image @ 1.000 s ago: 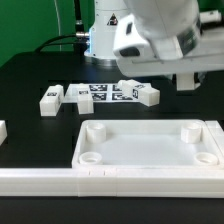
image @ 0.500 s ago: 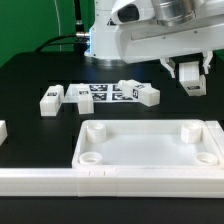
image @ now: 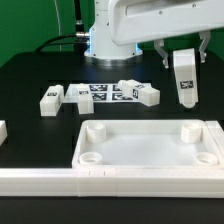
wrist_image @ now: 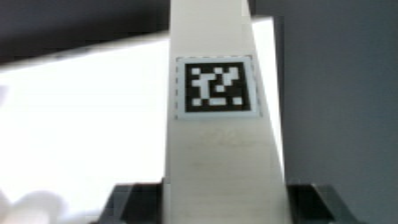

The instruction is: Assemble desk

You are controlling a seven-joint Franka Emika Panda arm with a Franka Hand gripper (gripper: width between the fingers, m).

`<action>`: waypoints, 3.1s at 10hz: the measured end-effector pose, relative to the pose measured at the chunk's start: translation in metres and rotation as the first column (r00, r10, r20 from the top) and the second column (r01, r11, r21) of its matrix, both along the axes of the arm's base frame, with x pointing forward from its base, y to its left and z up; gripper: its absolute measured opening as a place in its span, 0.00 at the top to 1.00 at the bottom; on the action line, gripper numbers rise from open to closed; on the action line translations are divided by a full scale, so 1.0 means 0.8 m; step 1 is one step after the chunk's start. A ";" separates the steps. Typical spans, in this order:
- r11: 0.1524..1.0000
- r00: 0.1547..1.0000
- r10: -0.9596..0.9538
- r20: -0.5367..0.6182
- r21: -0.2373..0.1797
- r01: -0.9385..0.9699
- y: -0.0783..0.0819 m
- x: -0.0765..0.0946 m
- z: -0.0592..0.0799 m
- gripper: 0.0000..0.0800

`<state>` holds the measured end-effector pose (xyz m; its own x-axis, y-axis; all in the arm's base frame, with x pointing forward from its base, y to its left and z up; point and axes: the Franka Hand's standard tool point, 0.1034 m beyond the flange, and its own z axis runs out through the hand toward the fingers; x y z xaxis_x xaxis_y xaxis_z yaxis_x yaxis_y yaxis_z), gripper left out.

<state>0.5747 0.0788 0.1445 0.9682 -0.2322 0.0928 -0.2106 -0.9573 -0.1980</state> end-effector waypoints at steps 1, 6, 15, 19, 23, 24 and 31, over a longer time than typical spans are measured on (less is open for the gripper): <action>1.000 0.998 0.010 0.066 -0.017 -0.009 0.000 0.015 0.010 0.64; 0.996 0.935 0.046 0.353 -0.088 -0.016 0.000 0.026 0.009 0.64; 0.973 0.894 0.208 0.396 -0.179 -0.148 0.005 0.071 0.032 0.64; 0.965 0.891 0.238 0.386 -0.195 -0.174 0.011 0.073 0.027 0.64; 0.954 0.877 0.278 0.392 -0.218 -0.205 0.009 0.095 0.020 0.64; 0.952 0.873 0.286 0.395 -0.221 -0.211 0.011 0.106 0.020 0.64; 0.947 0.870 0.302 0.390 -0.225 -0.228 0.016 0.119 0.009 0.64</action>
Offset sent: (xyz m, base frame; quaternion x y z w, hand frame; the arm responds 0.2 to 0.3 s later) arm 0.0000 0.0000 0.0000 0.0000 0.1938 0.0000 0.9810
